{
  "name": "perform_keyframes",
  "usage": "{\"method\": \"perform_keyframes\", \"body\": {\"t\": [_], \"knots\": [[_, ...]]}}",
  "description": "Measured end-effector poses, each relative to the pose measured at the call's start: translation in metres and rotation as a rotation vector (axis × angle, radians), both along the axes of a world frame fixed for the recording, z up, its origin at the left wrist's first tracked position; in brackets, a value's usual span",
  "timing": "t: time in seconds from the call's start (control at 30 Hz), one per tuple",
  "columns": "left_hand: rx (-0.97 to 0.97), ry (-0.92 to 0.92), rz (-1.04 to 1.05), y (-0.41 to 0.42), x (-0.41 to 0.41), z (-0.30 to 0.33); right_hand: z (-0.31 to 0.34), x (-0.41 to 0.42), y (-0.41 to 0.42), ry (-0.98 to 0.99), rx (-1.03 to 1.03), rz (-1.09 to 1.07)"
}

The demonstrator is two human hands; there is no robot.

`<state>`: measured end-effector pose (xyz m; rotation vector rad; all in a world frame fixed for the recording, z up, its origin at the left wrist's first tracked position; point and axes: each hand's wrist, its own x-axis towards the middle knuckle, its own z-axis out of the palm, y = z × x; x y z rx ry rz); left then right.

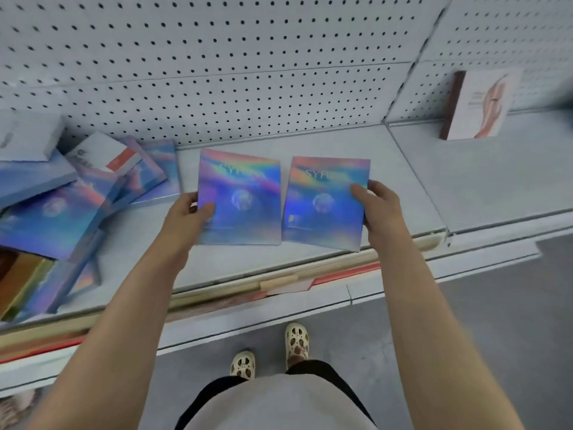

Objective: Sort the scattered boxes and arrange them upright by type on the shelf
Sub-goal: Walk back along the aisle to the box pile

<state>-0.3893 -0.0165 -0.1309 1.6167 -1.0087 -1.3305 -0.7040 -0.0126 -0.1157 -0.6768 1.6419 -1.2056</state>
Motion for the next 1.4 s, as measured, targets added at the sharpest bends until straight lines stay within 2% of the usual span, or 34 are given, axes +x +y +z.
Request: {"method": "perform_keyframes", "body": {"t": [0.1,0.33,0.63,0.97,1.1,1.4], "knots": [[-0.021,0.049,-0.058,0.004,-0.006,0.002,0.012,-0.008,0.038,0.014,-0.07,-0.129],[-0.111,-0.026,-0.187,0.014,-0.064,0.003,0.023,-0.042,0.12,-0.003,-0.136,-0.397],[-0.172,-0.005,-0.336,0.029,-0.2,0.013,0.019,-0.156,0.181,0.001,-0.152,-0.587],[-0.216,0.096,-0.341,0.064,-0.433,0.012,0.031,-0.367,0.225,0.099,-0.174,-0.586],[-0.256,0.065,-0.345,0.067,-0.504,0.011,0.032,-0.439,0.232,0.115,-0.185,-0.607],[-0.318,0.077,-0.3,0.014,-0.647,0.006,0.028,-0.585,0.183,0.135,-0.213,-0.616]]}}
